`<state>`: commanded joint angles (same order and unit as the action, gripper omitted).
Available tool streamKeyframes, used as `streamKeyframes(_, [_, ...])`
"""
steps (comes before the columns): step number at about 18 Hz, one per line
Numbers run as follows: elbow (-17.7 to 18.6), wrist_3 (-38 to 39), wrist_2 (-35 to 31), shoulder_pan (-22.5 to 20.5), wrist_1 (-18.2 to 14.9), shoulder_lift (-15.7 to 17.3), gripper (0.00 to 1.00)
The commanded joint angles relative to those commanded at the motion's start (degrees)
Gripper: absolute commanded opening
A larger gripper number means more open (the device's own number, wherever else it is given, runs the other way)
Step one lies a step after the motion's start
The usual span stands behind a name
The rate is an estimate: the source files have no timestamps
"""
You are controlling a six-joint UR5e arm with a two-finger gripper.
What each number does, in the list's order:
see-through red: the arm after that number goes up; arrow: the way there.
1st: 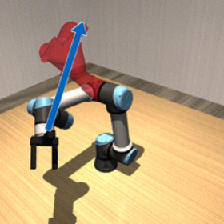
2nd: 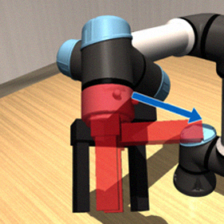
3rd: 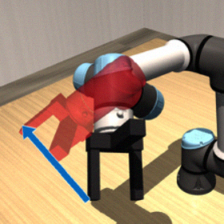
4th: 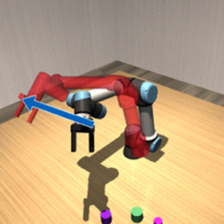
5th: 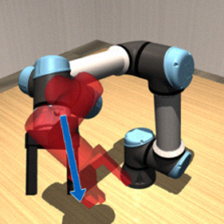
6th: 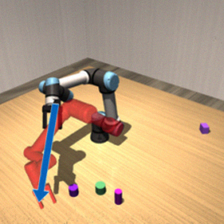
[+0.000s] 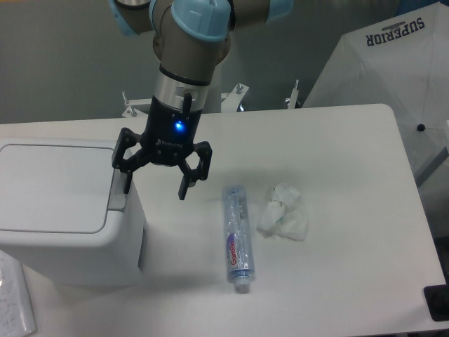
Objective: Open the trash can
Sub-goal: 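Lower the gripper finger onto the lid edge and press it, then lift the gripper away as the trash can lid swings open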
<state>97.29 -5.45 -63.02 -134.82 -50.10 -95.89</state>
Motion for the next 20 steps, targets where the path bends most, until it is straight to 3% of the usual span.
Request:
streamKeyframes(11, [-0.5,0.2,0.0,0.0,0.0,0.2,1.0])
streamKeyframes(13, [-2.3,0.3,0.1,0.0,0.0,0.3,1.0])
streamKeyframes(17, [-9.9,-2.8,-1.1,-1.0,0.2,-1.6,1.0])
streamKeyframes(20, [-11.1,-10.4,-7.5,-4.5,0.4,-3.2,1.0])
